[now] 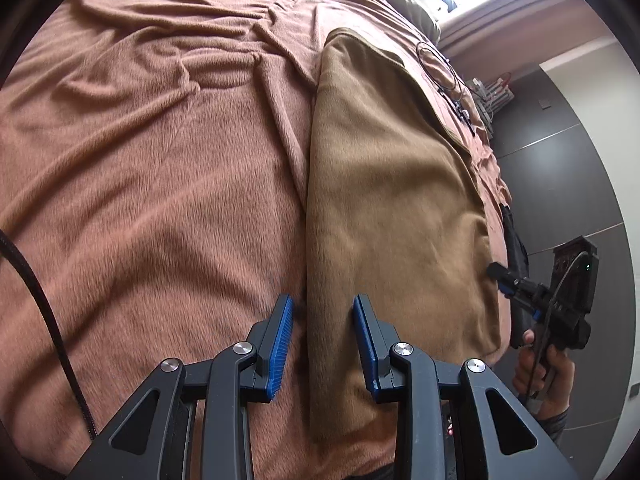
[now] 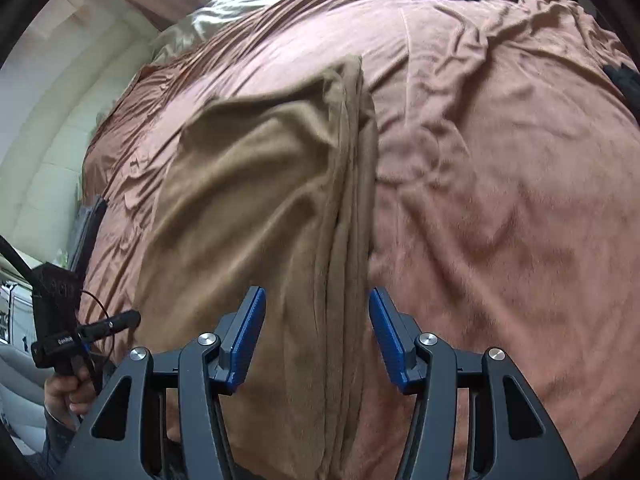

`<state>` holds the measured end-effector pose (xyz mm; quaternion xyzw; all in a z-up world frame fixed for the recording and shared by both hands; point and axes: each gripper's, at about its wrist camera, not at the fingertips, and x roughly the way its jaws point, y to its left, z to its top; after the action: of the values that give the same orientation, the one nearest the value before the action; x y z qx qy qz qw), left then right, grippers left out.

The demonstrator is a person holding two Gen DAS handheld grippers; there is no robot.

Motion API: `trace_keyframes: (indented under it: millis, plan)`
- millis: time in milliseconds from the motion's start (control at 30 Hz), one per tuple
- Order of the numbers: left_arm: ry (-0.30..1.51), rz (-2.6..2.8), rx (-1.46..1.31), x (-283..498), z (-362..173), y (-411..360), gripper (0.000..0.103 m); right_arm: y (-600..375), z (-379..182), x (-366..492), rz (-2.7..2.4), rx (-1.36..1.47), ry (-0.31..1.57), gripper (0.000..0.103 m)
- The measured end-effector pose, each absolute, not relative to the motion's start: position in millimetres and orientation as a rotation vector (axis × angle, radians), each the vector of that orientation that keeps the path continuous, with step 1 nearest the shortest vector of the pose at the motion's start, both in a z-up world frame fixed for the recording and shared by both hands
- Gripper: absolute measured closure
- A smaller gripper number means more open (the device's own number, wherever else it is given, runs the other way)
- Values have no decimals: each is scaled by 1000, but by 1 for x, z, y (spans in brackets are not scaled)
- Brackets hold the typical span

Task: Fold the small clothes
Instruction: 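Pinch the new folded edge with the right gripper while the left gripper pinches beside it, then open both grippers and release the folded edge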

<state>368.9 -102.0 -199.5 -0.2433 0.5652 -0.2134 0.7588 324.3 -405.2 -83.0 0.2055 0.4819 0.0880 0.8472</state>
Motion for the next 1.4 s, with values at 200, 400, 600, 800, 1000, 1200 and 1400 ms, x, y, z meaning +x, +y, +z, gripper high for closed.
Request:
trace_keyframes:
  millis: [200, 400, 600, 800, 1000, 1200, 1400]
  plan:
    - [1234, -483, -548, 348, -202, -103, 71, -408, -93, 294, 190, 471, 1013, 56]
    - [1226, -487, -612, 339, -208, -98, 71, -417, -98, 269, 187, 539, 962, 88]
    - [1222, -482, -598, 329, -209, -99, 72, -425, -109, 253, 202, 602, 924, 90]
    - [1228, -486, -636, 327, -211, -98, 81, -439, -120, 244, 245, 754, 933, 84]
    - [1223, -486, -650, 323, -211, -93, 93, -441, -125, 240, 270, 771, 951, 80]
    - [1180, -507, -661, 316, -195, -77, 97, -433, -118, 239, 255, 741, 955, 86]
    - [1157, -511, -626, 311, -174, -64, 97, -418, -113, 227, 281, 719, 953, 89]
